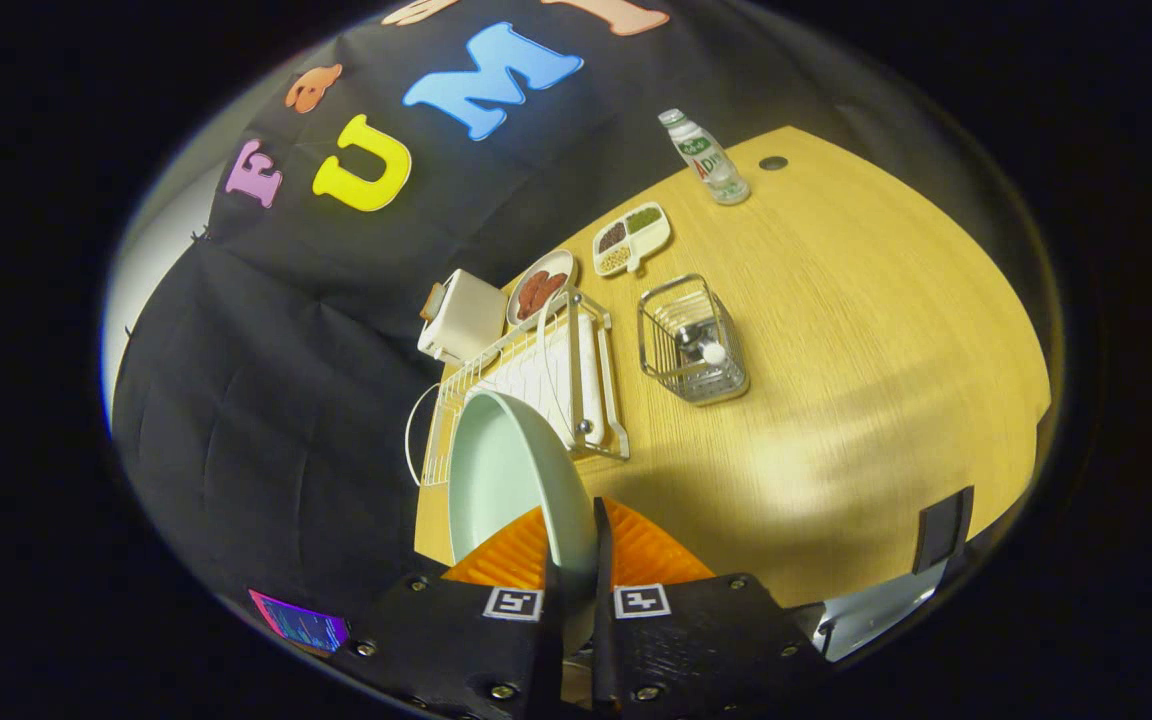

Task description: Take the plate from the dish rack, then take the spoon from the basket and place it into the plate.

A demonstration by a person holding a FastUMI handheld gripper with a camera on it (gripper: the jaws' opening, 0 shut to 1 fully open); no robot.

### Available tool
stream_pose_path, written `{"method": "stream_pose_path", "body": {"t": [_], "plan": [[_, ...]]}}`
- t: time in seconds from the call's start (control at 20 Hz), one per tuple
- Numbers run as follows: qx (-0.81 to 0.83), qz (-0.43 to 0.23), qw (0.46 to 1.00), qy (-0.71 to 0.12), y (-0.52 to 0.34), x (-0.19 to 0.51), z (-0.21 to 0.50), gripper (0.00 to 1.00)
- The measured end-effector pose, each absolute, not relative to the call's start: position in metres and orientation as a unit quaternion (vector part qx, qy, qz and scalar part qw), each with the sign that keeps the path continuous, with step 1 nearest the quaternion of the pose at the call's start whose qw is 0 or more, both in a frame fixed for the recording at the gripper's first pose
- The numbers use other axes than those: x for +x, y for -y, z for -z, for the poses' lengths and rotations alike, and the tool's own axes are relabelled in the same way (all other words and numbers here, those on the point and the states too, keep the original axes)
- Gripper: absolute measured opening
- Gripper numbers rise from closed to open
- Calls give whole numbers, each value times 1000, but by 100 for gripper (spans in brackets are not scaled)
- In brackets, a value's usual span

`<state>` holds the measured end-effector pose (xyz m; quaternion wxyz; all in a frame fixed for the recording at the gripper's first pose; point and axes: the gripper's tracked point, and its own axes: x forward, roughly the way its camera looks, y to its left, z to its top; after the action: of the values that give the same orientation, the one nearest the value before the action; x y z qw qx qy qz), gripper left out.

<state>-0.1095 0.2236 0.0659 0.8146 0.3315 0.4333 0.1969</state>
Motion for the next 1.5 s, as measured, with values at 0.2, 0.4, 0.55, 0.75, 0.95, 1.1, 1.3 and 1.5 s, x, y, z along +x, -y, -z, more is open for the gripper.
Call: {"method": "stream_pose_path", "body": {"t": [0.2, 0.4, 0.55, 0.75, 0.95, 1.1, 1.3, 1.5], "plan": [[404, -191, 767, -461, -224, -124, -22, 12], [421, -180, 748, -480, -225, -128, 14, 12], [412, -175, 752, -485, -229, -121, 37, 12], [400, -164, 754, -495, -237, -107, 62, 12], [381, -170, 753, -508, -244, -106, 77, 12], [371, -168, 761, -505, -239, -107, 83, 12], [360, -164, 794, -461, -227, -100, 67, 32], [240, -187, 888, -344, -194, -96, 27, 87]]}}
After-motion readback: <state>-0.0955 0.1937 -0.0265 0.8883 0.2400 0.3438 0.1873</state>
